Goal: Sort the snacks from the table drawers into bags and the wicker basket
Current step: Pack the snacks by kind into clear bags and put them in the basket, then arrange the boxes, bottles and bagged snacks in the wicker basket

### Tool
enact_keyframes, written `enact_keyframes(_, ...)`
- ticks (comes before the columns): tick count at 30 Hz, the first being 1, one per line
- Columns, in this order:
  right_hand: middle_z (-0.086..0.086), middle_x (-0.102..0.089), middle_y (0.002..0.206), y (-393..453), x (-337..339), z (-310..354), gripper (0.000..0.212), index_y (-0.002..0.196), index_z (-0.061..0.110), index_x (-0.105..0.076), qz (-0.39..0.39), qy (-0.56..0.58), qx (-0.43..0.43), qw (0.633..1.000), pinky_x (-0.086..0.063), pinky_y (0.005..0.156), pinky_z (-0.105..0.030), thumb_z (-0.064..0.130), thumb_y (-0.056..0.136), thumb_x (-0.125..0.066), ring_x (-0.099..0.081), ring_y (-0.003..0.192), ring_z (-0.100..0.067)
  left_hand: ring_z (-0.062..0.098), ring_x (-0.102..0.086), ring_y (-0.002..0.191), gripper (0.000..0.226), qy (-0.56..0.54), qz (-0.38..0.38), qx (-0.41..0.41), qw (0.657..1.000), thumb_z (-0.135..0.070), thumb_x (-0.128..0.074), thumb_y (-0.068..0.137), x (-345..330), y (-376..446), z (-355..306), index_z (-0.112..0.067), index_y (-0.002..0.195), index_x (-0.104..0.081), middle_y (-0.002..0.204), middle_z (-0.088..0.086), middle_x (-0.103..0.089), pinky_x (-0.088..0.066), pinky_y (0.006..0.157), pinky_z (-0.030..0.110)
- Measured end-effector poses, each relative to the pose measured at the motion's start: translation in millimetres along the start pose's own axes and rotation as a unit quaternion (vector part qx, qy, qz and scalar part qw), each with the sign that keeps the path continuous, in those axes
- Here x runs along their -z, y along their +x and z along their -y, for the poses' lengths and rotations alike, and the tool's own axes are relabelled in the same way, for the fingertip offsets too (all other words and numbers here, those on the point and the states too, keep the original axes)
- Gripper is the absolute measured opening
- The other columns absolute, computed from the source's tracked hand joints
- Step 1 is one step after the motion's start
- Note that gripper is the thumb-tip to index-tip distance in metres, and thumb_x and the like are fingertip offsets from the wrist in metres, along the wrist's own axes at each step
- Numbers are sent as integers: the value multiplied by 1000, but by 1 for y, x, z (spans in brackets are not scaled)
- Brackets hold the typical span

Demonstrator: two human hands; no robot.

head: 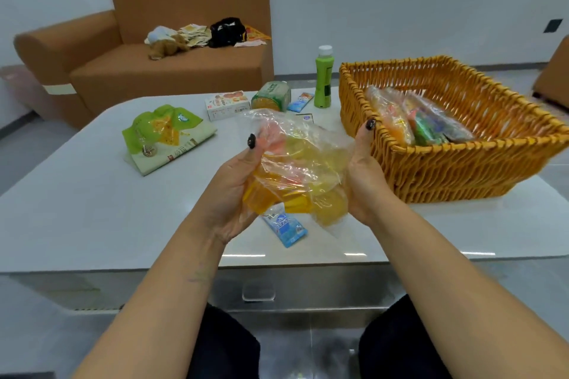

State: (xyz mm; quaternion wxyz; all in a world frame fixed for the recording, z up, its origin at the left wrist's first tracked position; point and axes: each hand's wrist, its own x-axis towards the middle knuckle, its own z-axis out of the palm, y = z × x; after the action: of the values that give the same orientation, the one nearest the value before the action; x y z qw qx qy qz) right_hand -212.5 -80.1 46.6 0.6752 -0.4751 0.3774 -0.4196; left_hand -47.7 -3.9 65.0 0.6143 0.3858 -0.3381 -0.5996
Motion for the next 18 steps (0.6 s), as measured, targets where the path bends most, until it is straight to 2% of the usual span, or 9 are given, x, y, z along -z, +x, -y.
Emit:
enact_keyframes(2, -4, -70, 114, -6, 5, -1, 90, 127, 18, -58, 34, -66, -9, 997, -50, 96, -48, 84, 72, -29, -67, 106, -24, 31, -64, 112, 45, 5, -15, 12, 1000, -35, -43, 101, 3, -6, -2, -5, 131, -57, 125, 16, -65, -56, 88, 42)
enact_keyframes(4, -4, -62, 125, -11, 15, 7, 116, 141, 15, -42, 40, -153, 1, 987, -50, 97, -46, 90, 52, -51, -63, 110, -23, 28, -67, 105, 43, 17, -20, 23, 999, -34, -44, 102, 5, -13, -3, -4, 129, -59, 118, 15, -68, -57, 84, 40)
enact_keyframes(5, -2, -56, 133, -14, 20, 16, 121, 145, 17, -34, 34, -216, 27, 975, -49, 97, -41, 86, 49, -60, -58, 114, -20, 27, -68, 103, 43, 31, -18, 29, 999, -33, -45, 101, 6, -17, -4, -4, 129, -59, 115, 14, -68, -57, 84, 39)
enact_keyframes(7, 9, -44, 139, -16, 30, 41, 105, 147, 23, -29, 52, -341, 82, 935, -42, 100, -33, 66, 60, -71, -46, 121, -12, 27, -69, 98, 39, 54, -10, 36, 998, -31, -49, 98, 6, -22, -7, -4, 123, -63, 108, 13, -70, -58, 83, 39)
enact_keyframes(8, 13, -43, 139, -17, 33, 53, 96, 145, 27, -33, 92, -394, 92, 910, -40, 102, -31, 56, 64, -75, -44, 122, -8, 26, -69, 95, 36, 58, -4, 41, 997, -29, -51, 96, 5, -25, -9, -5, 118, -65, 104, 12, -71, -59, 83, 38)
enact_keyframes(11, 18, -55, 127, -21, 34, 81, 77, 134, 37, -43, 244, -466, 47, 849, -44, 103, -29, 39, 67, -81, -53, 117, -2, 26, -69, 88, 30, 34, 21, 54, 998, -23, -53, 92, -3, -28, -13, -4, 107, -69, 96, 13, -70, -59, 79, 37)
enact_keyframes(13, 18, -61, 118, -23, 31, 88, 64, 122, 42, -49, 302, -483, 9, 822, -48, 97, -26, 34, 68, -83, -60, 109, -3, 26, -70, 84, 28, 6, 34, 58, 998, -20, -53, 89, -8, -28, -17, -4, 99, -75, 93, 14, -70, -59, 77, 37)
enact_keyframes(15, 16, -66, 113, -24, 31, 92, 58, 117, 40, -52, 334, -469, -26, 817, -51, 95, -28, 28, 70, -84, -63, 105, -4, 25, -70, 79, 29, -6, 50, 59, 997, -16, -51, 90, -14, -26, -20, -4, 93, -77, 88, 13, -70, -60, 73, 36)
enact_keyframes(18, 8, -68, 115, -24, 39, 92, 59, 122, 32, -53, 354, -429, -69, 828, -51, 97, -43, 29, 71, -82, -65, 107, -14, 24, -70, 76, 27, 10, 54, 55, 997, -15, -51, 89, -31, -16, -21, -6, 93, -75, 84, 12, -71, -60, 67, 35)
